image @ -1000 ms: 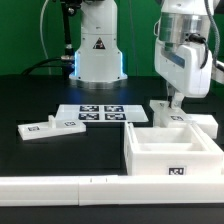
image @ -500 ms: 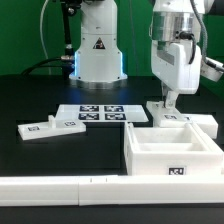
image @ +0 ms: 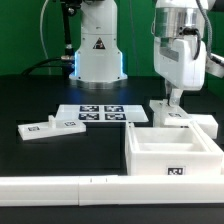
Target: Assemble cabinet
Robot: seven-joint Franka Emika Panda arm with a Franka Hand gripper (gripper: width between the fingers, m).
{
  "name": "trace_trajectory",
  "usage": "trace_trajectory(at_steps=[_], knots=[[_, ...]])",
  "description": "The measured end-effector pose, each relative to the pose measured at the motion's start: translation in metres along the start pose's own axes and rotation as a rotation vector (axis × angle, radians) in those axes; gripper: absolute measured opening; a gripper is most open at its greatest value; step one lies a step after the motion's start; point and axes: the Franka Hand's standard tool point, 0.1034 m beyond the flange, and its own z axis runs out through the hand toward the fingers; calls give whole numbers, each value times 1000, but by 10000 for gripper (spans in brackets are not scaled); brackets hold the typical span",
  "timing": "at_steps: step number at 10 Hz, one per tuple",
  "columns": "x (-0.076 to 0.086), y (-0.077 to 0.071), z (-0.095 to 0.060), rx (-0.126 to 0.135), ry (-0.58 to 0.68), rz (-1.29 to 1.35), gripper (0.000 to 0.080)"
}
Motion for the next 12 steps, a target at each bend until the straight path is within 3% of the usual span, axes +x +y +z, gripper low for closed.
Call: trace_trajectory(at_steps=[9, 12], knots=[[16, -9, 1, 7, 9, -5, 64], [10, -25, 5, 20, 23, 1, 64]])
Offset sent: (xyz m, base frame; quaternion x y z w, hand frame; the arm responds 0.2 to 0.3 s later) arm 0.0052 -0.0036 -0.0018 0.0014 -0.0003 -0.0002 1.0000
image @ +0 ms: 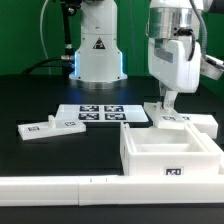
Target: Assemble cabinet
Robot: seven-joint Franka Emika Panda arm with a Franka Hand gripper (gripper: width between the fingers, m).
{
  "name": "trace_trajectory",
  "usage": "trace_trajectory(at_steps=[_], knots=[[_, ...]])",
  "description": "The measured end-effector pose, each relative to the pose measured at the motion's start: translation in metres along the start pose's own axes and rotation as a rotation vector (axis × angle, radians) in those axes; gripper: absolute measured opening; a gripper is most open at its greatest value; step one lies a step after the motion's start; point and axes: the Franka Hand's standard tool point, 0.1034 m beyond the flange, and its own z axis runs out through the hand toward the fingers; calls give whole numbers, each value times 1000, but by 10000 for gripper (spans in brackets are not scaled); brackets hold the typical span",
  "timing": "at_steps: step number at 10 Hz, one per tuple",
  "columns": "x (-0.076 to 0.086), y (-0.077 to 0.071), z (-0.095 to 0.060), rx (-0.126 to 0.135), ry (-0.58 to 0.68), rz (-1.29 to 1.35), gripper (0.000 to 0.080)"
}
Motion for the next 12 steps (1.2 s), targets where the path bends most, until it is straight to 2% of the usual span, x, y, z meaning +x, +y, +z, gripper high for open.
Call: trace_trajectory(at_steps=[2, 3, 9, 10, 12], knots=[[-10, -24, 0, 18, 6, -7, 64], [-9, -33, 1, 31, 15, -8, 64], [-7, -34, 1, 30, 15, -8, 64], [-4, -47, 0, 32, 15, -6, 64], [-2, -81, 2, 60, 28, -5, 64]])
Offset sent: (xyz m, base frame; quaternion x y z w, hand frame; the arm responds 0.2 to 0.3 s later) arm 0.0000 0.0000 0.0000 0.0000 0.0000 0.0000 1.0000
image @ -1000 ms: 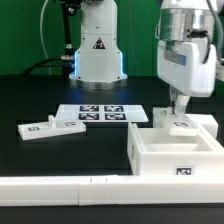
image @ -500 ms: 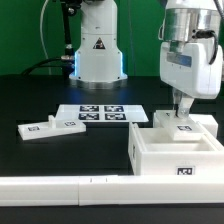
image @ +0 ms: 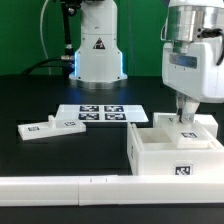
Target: Assemble cabinet
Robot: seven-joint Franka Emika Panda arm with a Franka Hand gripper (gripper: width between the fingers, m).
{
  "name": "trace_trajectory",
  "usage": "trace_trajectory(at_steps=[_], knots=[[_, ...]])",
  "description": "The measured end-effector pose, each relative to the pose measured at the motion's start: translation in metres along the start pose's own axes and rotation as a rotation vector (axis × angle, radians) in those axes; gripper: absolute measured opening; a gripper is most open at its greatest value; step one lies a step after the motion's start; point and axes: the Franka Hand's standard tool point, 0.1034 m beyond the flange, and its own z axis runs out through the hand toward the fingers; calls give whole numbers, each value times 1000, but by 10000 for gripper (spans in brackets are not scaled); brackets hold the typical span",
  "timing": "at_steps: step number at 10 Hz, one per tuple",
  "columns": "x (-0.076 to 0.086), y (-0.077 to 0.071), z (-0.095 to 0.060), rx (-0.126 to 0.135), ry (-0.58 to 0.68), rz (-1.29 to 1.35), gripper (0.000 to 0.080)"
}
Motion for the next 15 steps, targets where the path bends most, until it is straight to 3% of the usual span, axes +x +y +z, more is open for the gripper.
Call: trace_trajectory(at_steps=[1, 2, 8, 10, 11, 12, 14, 15], knots=[[2, -15, 4, 16, 10, -2, 64], [-1, -17, 7, -7, 14, 14, 64], [-1, -17, 7, -7, 14, 14, 64], [-1, -17, 7, -7, 14, 14, 356], [-1, -17, 7, -7, 14, 14, 543], [-1, -17, 7, -7, 14, 14, 543], [-2, -17, 8, -9, 16, 19, 775], [-1, -17, 8, -9, 17, 20, 775]])
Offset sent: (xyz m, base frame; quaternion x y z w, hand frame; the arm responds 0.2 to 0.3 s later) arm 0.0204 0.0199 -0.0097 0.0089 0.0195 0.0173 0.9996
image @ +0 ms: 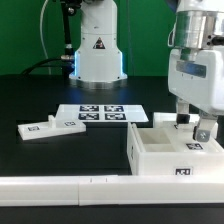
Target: Assemble cabinet
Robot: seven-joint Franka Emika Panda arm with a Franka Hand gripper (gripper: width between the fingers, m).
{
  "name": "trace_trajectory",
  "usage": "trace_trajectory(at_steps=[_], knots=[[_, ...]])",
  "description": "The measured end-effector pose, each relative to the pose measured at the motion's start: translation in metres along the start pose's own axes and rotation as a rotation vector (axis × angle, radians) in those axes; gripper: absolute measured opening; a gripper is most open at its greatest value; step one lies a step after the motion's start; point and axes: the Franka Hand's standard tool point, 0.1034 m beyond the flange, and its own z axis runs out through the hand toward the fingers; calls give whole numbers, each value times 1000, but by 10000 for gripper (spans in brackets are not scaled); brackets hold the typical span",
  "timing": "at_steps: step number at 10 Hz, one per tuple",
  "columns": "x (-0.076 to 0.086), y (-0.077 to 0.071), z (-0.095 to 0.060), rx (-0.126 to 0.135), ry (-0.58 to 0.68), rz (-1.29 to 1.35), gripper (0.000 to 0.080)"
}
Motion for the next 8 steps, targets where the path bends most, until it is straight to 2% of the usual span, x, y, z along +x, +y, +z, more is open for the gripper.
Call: trace_trajectory(at_steps=[6, 7, 8], knots=[[2, -1, -1, 1, 1, 1, 796], [7, -6, -10, 14, -8, -33, 796], [17, -12, -27, 36, -24, -55, 796]])
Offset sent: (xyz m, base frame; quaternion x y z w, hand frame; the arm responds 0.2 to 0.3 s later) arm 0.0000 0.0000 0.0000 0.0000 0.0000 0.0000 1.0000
